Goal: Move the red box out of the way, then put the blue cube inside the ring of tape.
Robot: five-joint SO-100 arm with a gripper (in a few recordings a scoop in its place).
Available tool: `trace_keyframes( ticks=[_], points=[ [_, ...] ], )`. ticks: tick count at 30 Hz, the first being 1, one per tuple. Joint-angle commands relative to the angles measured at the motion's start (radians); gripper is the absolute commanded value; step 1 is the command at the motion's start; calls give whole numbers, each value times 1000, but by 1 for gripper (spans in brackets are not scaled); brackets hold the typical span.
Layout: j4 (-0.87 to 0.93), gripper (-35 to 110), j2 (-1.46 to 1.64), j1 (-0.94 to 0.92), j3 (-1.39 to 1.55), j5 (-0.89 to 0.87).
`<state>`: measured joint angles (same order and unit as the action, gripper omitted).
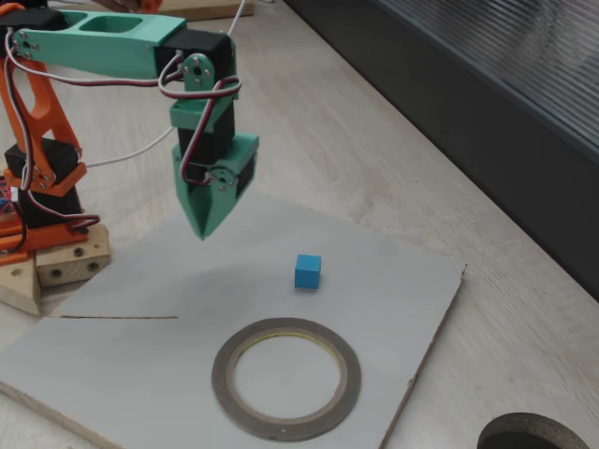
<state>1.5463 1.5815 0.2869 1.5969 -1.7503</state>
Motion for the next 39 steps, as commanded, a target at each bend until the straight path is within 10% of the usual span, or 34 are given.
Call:
trace_keyframes(
  ticks=[1,39],
  points=[
    [21,0,-52,2,-173,-5],
    [8,1,-368,6,-532,-2]
  ],
)
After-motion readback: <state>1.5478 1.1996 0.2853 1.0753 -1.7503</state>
